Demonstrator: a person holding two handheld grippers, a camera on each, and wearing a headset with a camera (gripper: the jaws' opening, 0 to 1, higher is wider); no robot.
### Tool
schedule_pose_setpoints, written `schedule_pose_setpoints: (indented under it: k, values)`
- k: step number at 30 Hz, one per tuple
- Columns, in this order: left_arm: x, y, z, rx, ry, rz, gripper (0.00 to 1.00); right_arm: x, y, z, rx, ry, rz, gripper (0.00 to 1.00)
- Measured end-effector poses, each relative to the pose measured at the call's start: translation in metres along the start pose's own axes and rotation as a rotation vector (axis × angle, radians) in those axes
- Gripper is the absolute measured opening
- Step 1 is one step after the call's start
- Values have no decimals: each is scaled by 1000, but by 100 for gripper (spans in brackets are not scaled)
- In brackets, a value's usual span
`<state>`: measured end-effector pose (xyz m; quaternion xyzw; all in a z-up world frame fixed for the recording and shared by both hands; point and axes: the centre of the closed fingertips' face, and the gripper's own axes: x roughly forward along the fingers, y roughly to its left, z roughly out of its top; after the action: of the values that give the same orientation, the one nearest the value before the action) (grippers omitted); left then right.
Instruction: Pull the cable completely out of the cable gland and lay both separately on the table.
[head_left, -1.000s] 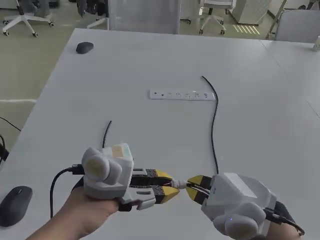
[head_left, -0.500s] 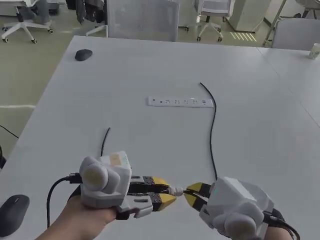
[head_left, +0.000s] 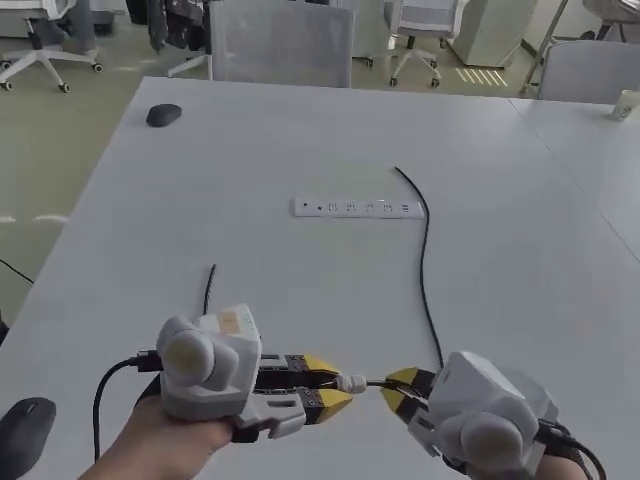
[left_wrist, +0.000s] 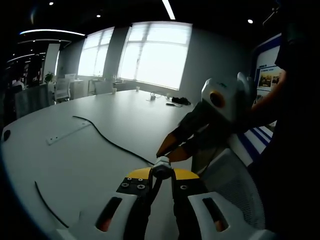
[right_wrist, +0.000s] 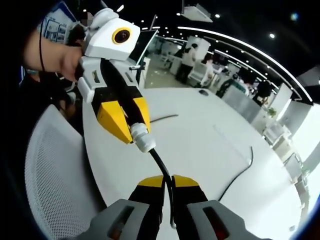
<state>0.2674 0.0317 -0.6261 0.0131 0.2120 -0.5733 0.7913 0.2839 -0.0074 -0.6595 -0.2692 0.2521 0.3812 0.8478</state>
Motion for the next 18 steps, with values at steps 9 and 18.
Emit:
schedule_pose_setpoints:
  k: [9, 18]
  values:
    - [-1, 0, 3, 3, -13, 7, 15, -1, -6, -9, 132, 3, -21, 0]
    - [-5, 2, 7, 2, -39, 21, 15, -1, -19, -34, 324, 56, -67, 0]
